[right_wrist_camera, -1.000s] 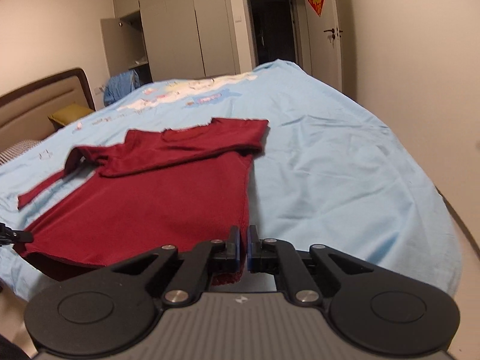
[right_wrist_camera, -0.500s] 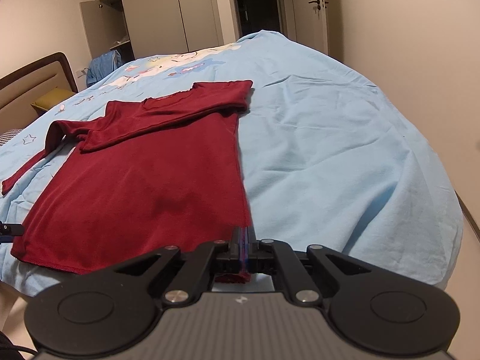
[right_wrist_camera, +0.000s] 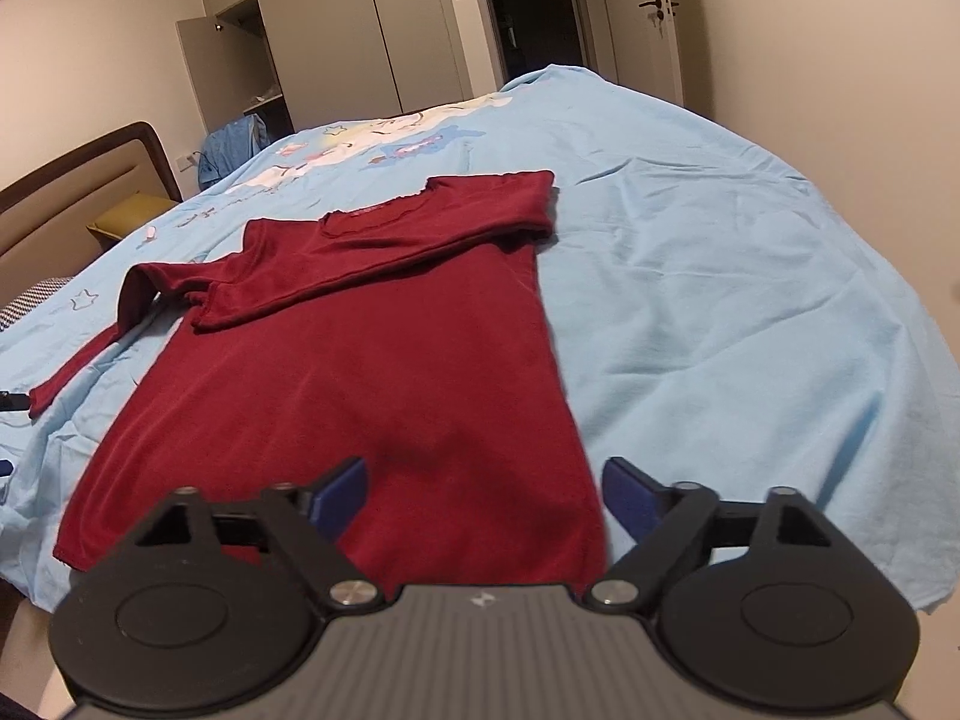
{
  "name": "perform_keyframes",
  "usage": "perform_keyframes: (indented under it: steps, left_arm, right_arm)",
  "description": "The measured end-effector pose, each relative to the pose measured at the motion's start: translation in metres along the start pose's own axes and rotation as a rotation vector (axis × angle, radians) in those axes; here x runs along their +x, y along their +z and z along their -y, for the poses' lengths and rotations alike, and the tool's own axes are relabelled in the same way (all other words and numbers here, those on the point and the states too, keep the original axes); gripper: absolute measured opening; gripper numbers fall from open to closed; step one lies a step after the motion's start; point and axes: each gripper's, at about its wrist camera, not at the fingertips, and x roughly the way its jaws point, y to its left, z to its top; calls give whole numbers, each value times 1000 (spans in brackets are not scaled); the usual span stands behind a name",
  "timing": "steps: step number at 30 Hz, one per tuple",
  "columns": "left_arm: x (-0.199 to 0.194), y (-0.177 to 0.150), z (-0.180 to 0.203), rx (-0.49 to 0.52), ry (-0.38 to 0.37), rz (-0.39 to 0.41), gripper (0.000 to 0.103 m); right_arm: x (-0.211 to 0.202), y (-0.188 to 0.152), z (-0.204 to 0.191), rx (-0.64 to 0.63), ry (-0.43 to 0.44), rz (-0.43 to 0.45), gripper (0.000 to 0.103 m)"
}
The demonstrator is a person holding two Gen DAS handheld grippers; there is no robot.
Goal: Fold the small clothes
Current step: 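Move the left gripper to the other sleeve cuff and grasp it, then lift the sleeve with the left gripper, fold it across the shirt, release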
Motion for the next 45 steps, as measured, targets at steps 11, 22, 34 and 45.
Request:
perform_keyframes:
  steps: [11, 22, 34, 45]
  left_arm:
    - [64, 52, -20, -424, -141, 37, 95]
    - [104, 49, -32, -704, -92, 167, 49]
    - [77, 93, -19, -485, -59, 307, 6]
    - [43, 189, 10, -110, -122, 468, 6]
  right_arm:
    - [12, 4, -14, 3, -7, -22, 101]
    - [15, 7, -23, -34, -16, -46, 101]
    - [23, 5, -31, -62, 14, -76, 101]
    - [24, 5, -35, -72, 33, -83, 101]
